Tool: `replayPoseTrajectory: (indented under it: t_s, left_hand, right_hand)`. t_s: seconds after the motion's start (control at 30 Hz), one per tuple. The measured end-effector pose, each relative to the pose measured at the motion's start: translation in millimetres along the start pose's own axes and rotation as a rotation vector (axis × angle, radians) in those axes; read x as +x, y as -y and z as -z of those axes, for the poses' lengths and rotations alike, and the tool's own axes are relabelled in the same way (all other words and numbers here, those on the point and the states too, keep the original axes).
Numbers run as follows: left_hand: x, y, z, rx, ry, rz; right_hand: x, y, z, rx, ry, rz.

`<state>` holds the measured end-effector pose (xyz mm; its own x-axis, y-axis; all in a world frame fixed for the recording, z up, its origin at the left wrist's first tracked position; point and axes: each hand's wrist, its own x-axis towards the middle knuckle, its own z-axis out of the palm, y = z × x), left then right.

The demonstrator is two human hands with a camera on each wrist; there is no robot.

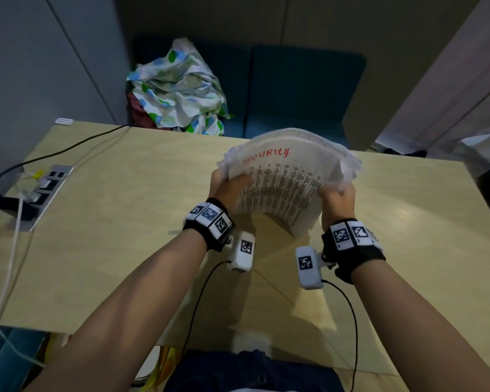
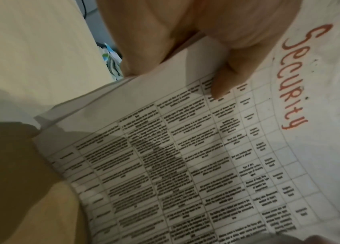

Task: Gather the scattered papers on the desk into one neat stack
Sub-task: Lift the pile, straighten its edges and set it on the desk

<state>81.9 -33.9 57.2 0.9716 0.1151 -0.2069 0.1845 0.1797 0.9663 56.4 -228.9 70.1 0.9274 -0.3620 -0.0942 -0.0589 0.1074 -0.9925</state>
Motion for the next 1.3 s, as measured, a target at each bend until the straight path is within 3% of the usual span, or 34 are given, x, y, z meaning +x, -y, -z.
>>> replayPoseTrajectory:
  t_s: [0.27, 0.37, 0.43, 0.5, 0.57, 0.7, 0.97, 1.03, 1.1, 1.2, 1.3]
  left_hand:
    - [-1, -17, 14, 0.076, 0.134, -0.073]
    - [3, -11, 19, 0.148, 0.147, -0.027]
    - [5, -8, 20, 0.162, 0.163, -0.002]
    - [8, -7, 20, 0.183, 0.162, 0.020]
    - [11, -7, 20, 0.207, 0.170, 0.022]
    - [12, -10, 19, 0.187, 0.220, -0.018]
    - [9, -23, 12, 0.143, 0.158, -0.113]
    - [11, -24, 13, 0.113, 0.131, -0.094]
    - [12, -23, 14, 0.114, 0.106, -0.079]
    - [15, -22, 19, 0.082, 0.106, -0.089]
    - [17, -20, 24, 0.057, 0.145, -0.085]
  right_hand:
    - [0, 19, 8, -0.049, 0.036, 0.122]
    - [-9, 35, 4, -0.206, -0.066, 0.330]
    - [-12, 54, -5, -0.518, -0.080, 0.507]
    - [-20, 70, -19, -1.048, -0.061, 0.726]
    - [-24, 76, -34, -1.394, 0.066, 0.810]
    - [-23, 64, -56, -1.565, 0.309, 0.694]
    - [-17, 60, -78, -1.585, 0.323, 0.854]
    - [-15, 62, -75, -1.605, 0.251, 0.836]
    - [-10, 69, -64, -1.601, 0.093, 0.713]
    - [0, 86, -32, -1.535, -0.077, 0.406]
    - [15, 88, 3, -1.159, 0.036, 0.149]
